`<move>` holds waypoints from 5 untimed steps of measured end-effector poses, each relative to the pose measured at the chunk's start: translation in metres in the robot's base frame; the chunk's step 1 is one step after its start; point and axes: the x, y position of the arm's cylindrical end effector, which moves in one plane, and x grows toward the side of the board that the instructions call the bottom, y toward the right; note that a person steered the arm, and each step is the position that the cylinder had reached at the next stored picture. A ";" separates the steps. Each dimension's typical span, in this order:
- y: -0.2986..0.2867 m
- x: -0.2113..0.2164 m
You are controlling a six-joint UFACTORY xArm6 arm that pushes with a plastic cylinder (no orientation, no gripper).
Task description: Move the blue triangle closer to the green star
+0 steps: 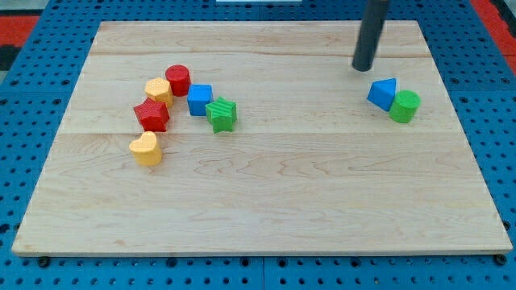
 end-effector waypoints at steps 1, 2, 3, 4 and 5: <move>0.019 0.018; 0.019 0.058; 0.008 0.070; 0.006 0.089; 0.008 0.114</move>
